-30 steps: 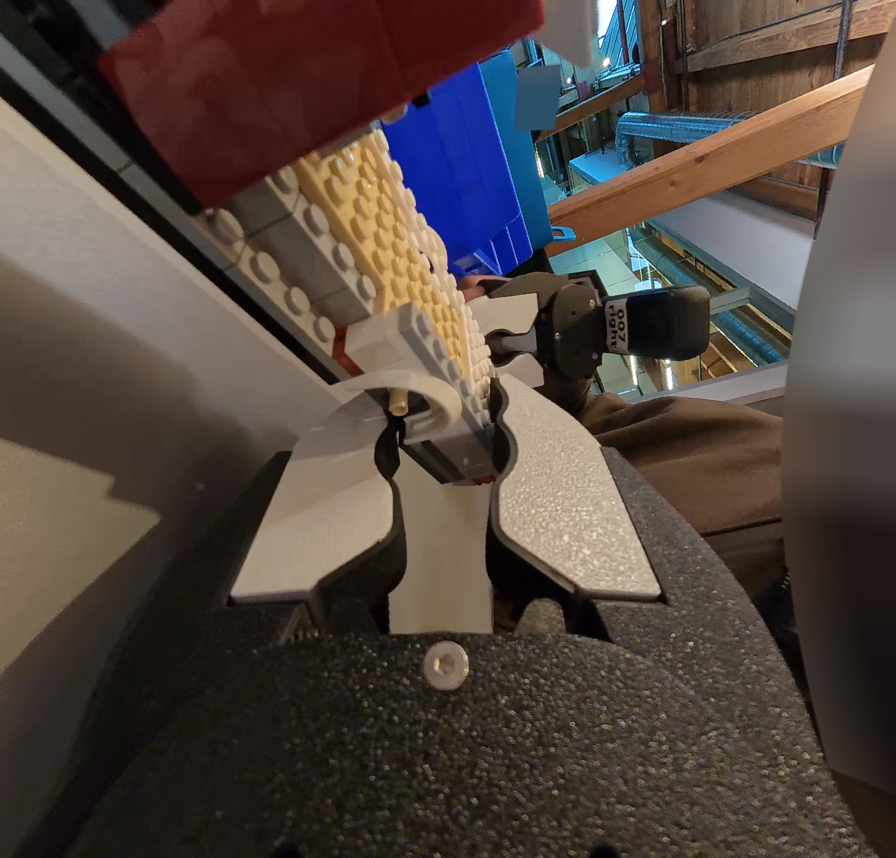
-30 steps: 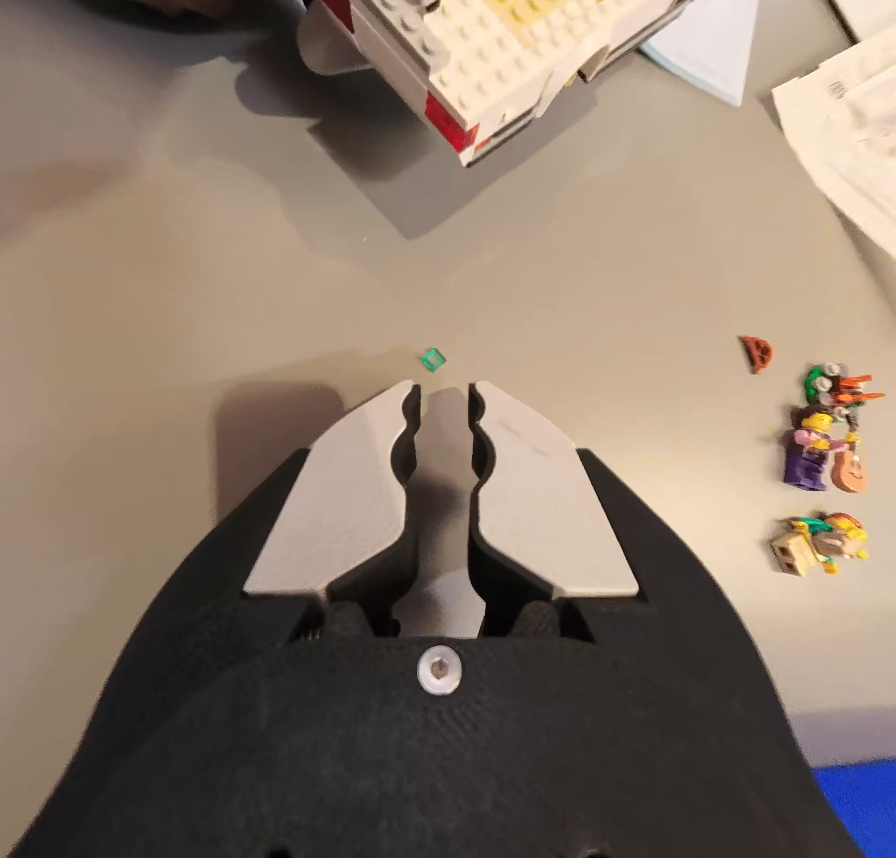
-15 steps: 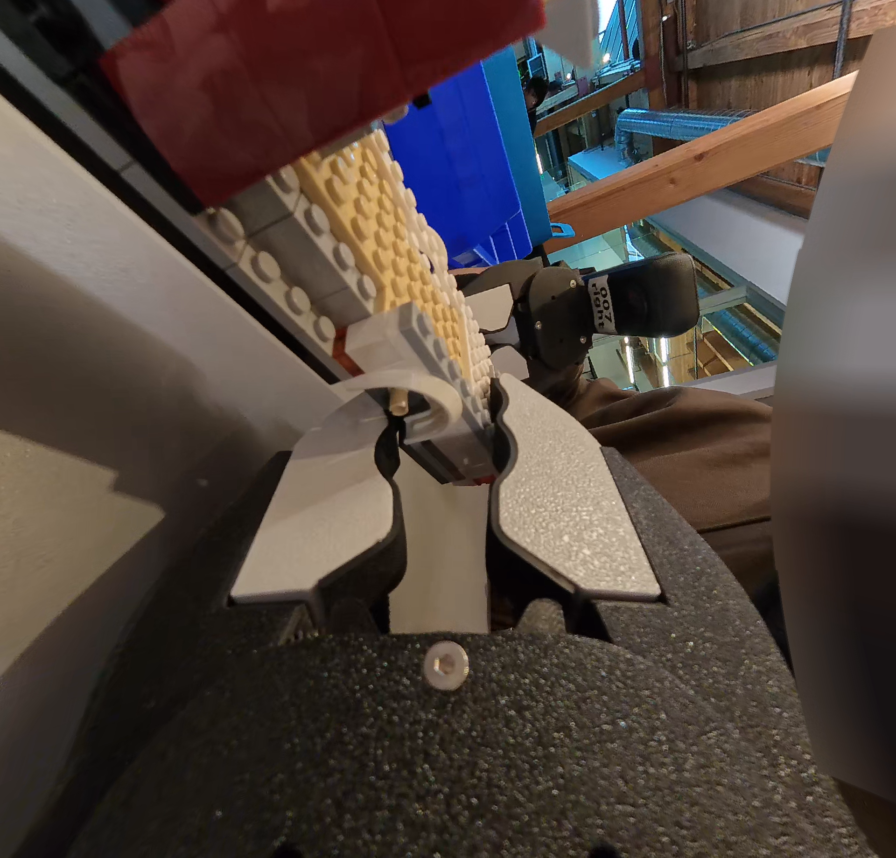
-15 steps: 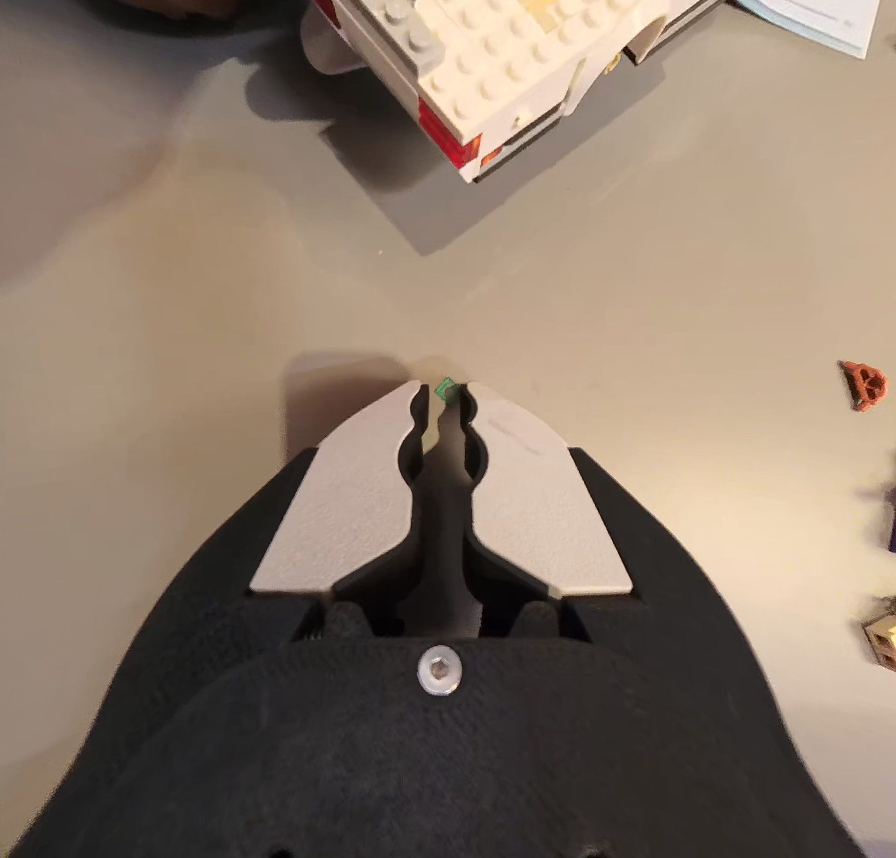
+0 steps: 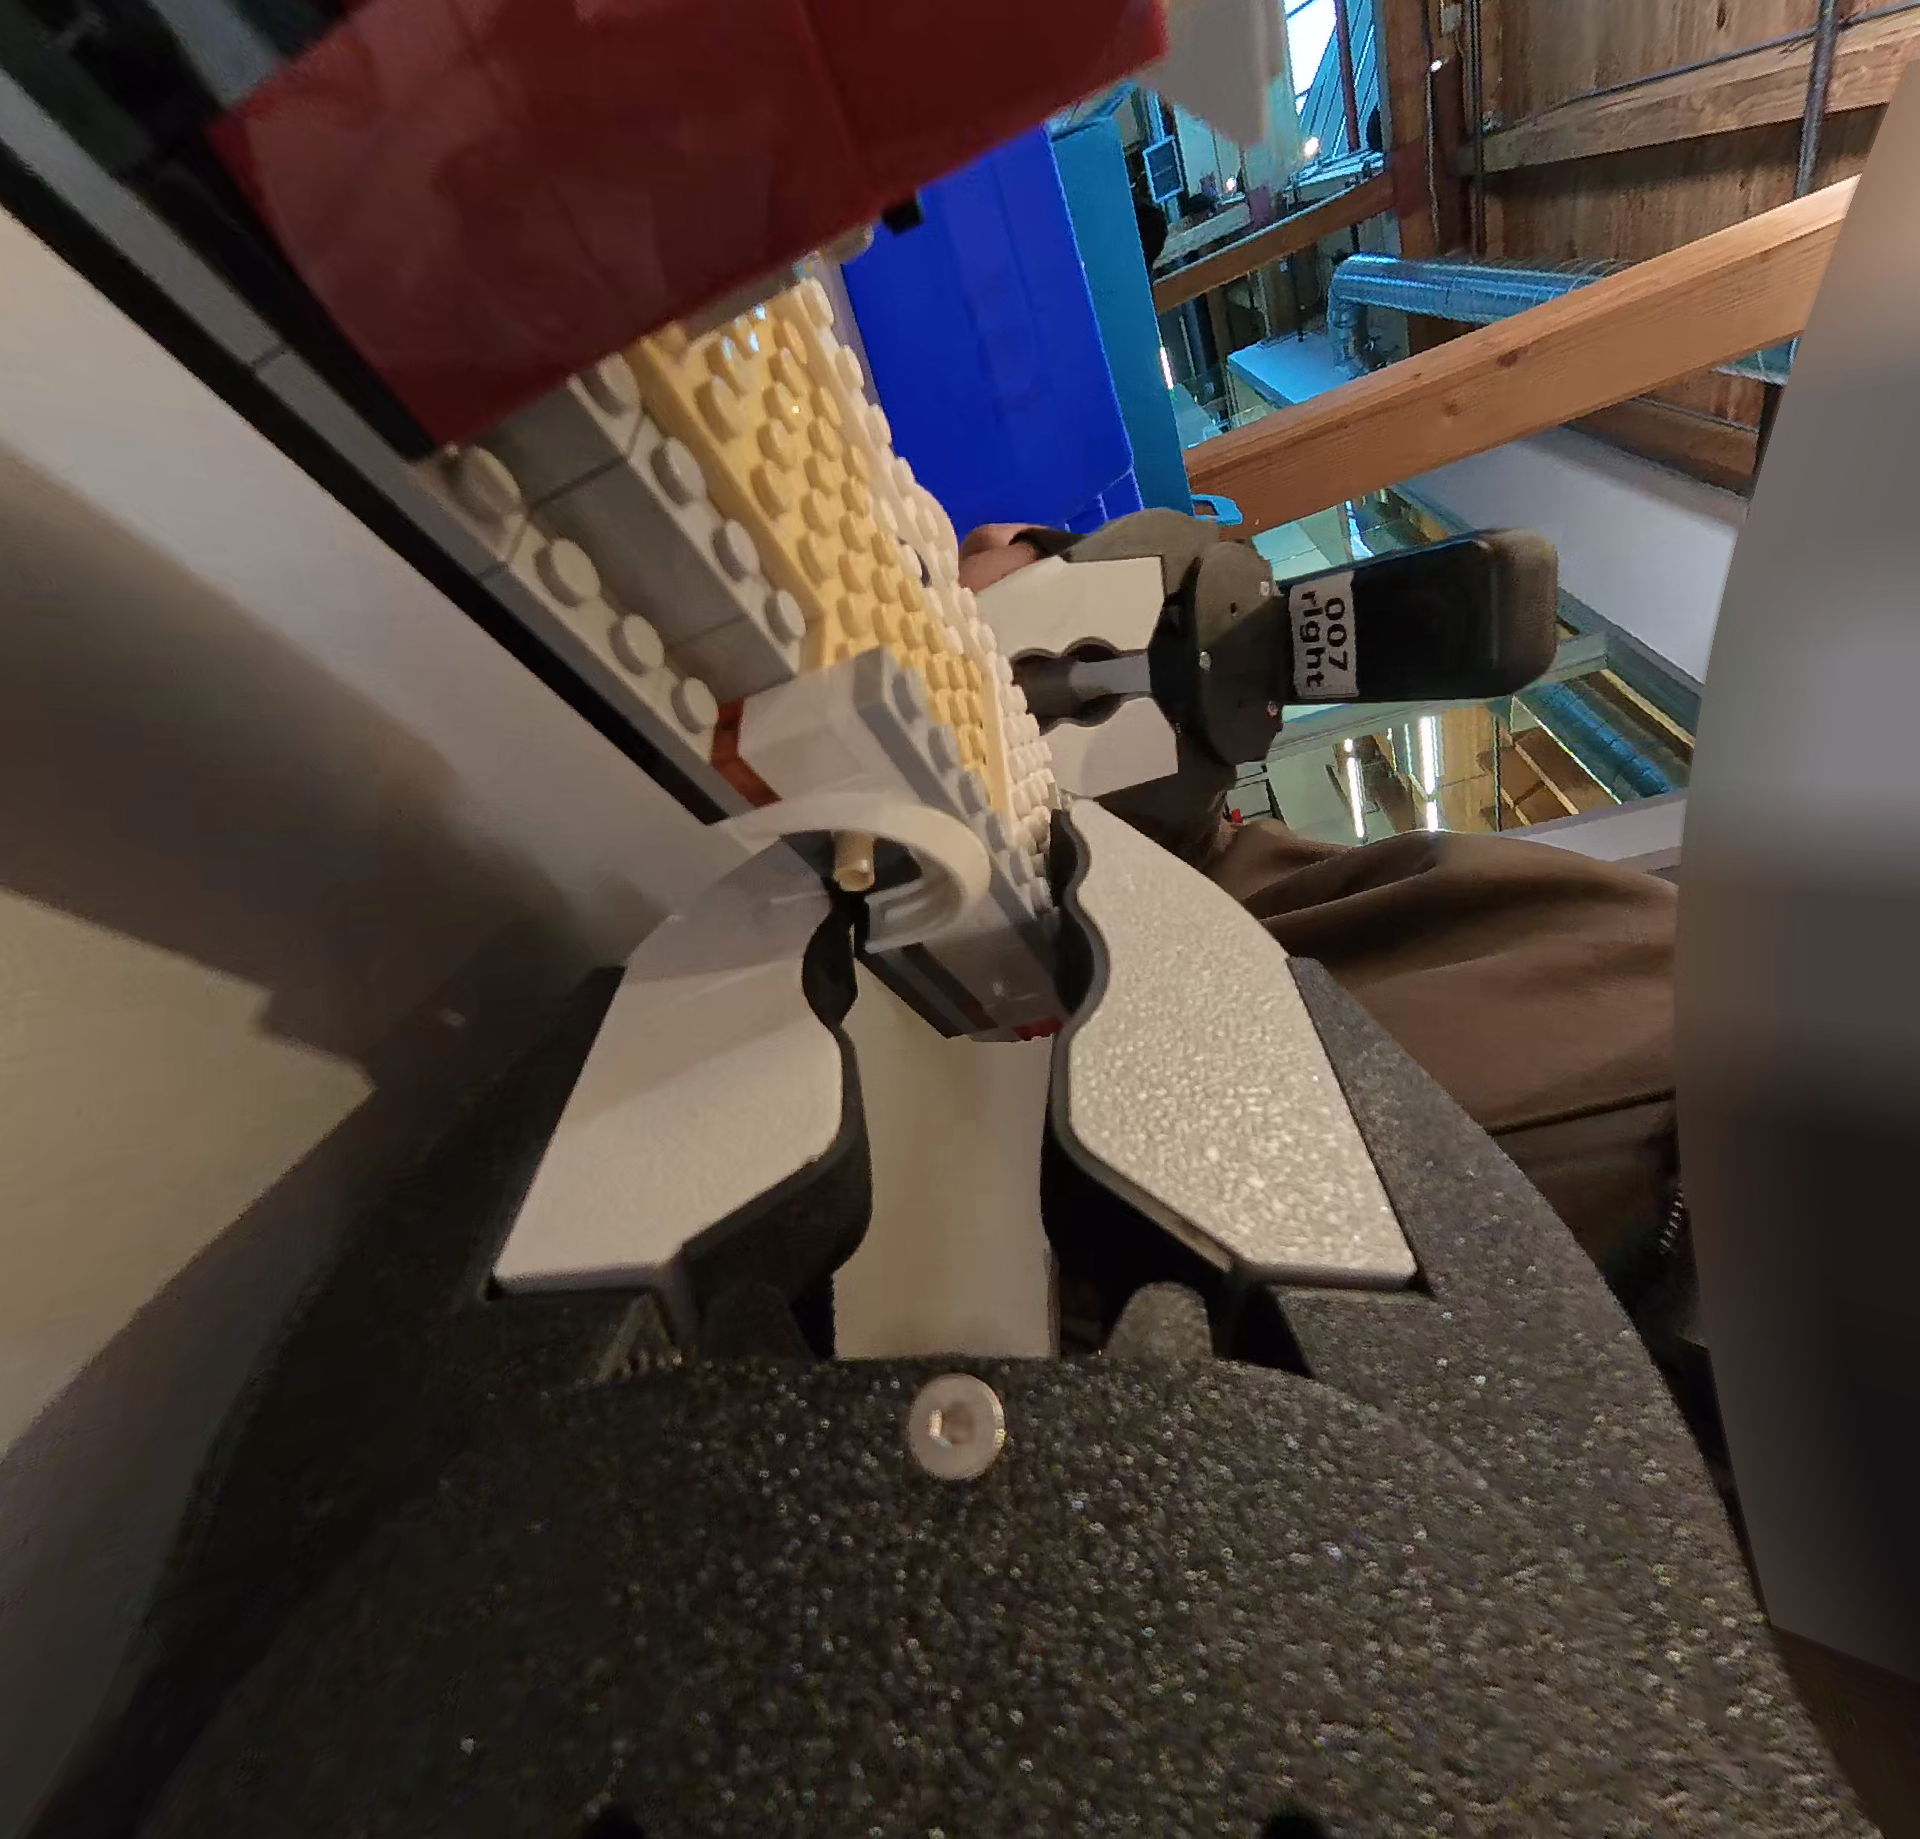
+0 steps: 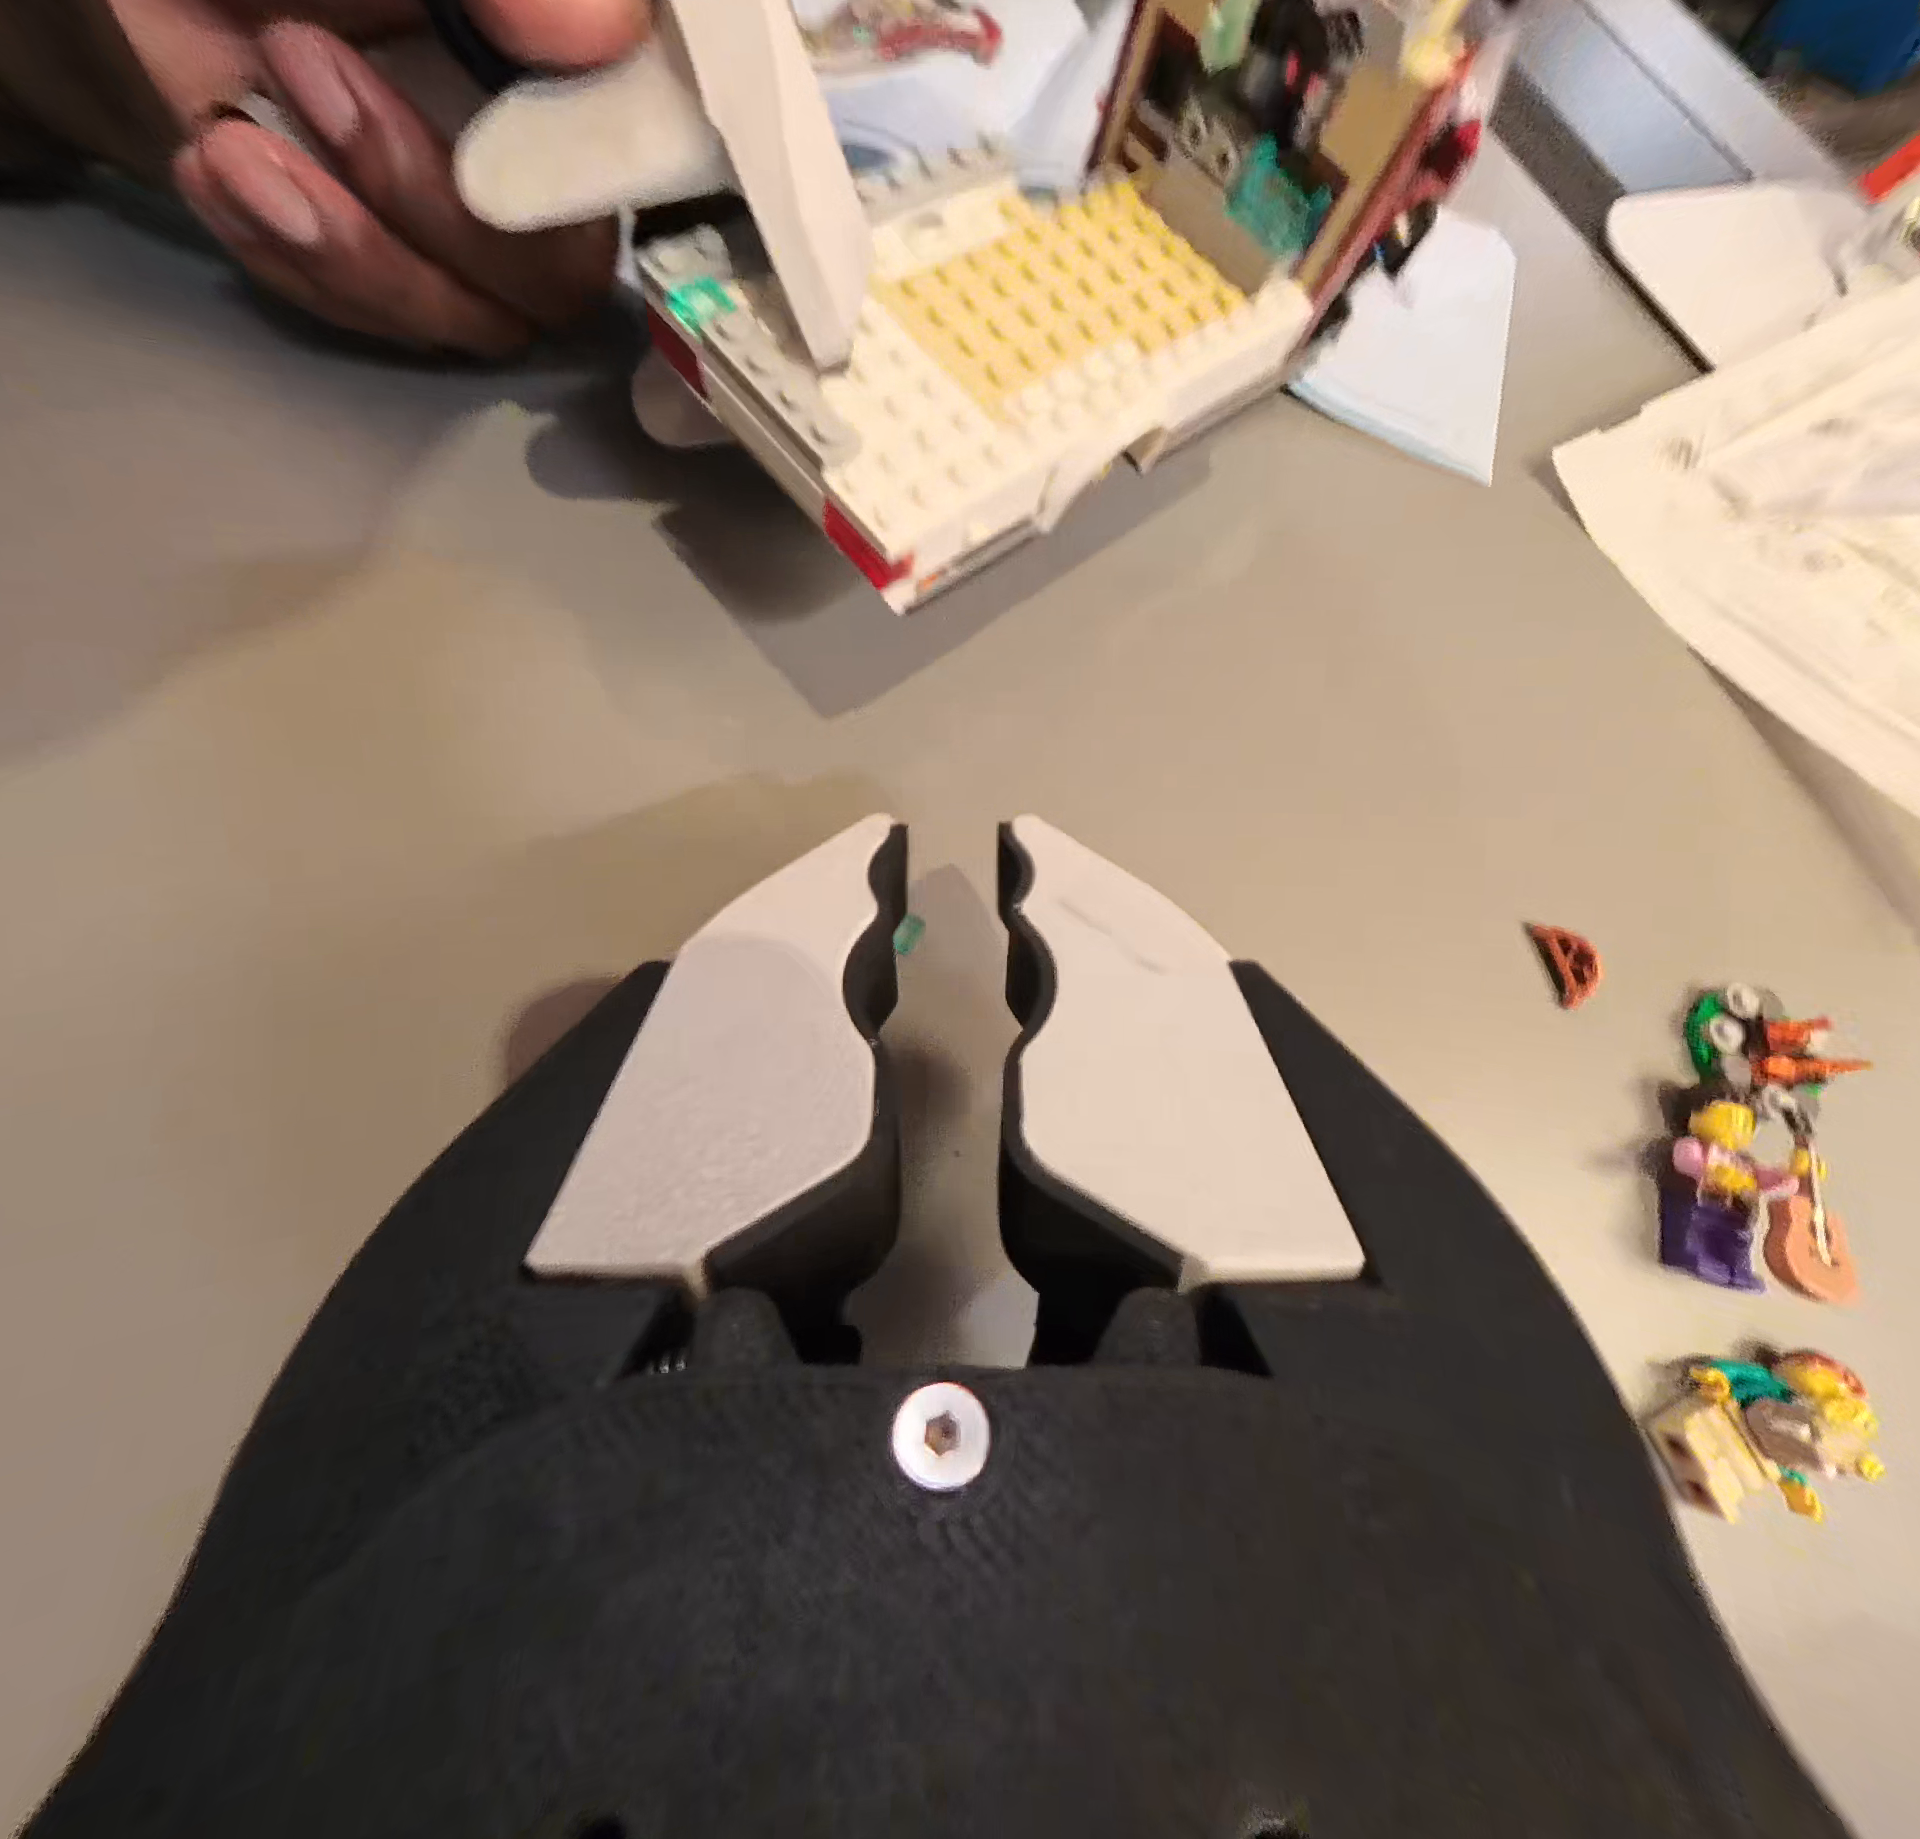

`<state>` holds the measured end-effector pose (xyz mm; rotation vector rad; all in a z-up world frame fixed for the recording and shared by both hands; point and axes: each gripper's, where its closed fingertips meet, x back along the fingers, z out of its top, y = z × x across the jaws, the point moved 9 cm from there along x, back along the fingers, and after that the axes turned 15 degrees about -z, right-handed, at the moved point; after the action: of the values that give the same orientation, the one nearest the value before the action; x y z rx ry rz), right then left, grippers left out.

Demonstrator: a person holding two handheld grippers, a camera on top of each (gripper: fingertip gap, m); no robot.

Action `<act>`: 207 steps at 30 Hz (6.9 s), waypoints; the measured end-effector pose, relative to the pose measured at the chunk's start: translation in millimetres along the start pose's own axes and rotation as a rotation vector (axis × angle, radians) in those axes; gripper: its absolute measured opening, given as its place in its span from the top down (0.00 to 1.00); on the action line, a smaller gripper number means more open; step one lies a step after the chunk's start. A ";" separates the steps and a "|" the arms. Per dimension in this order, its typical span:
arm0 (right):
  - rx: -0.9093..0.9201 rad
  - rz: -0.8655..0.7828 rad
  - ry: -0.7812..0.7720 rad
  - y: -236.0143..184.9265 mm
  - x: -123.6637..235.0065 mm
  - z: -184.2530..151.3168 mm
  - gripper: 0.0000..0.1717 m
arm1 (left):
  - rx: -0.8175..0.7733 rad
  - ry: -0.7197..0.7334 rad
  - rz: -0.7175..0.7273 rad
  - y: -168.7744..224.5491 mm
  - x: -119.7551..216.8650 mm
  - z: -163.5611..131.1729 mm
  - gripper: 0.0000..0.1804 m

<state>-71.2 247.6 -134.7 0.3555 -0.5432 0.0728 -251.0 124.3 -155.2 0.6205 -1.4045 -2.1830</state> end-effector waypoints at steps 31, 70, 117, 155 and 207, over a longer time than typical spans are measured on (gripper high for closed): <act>-0.055 0.070 -0.291 -8.4 -12.7 -8.4 0.95 | 0.010 0.000 -0.011 -0.8 0.2 0.5 0.80; -0.059 -0.050 -0.214 2.6 -25.4 -2.4 0.90 | 0.016 0.025 -0.008 0.8 2.6 0.9 0.80; 0.099 0.214 -0.049 23.0 -20.3 25.1 0.96 | 0.092 0.037 -0.075 -2.9 1.9 -0.1 0.80; 0.365 0.367 0.022 3.9 -15.9 71.6 0.95 | 0.073 -0.011 -0.059 -2.6 -1.6 -2.5 0.80; 0.935 -0.606 0.252 -54.0 -29.7 36.7 0.86 | 0.023 0.077 -0.033 1.1 4.0 2.9 0.80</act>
<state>-106.0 185.0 -137.7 1.3885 -0.0990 -0.2236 -255.7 123.5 -153.6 0.7335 -1.3910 -2.1471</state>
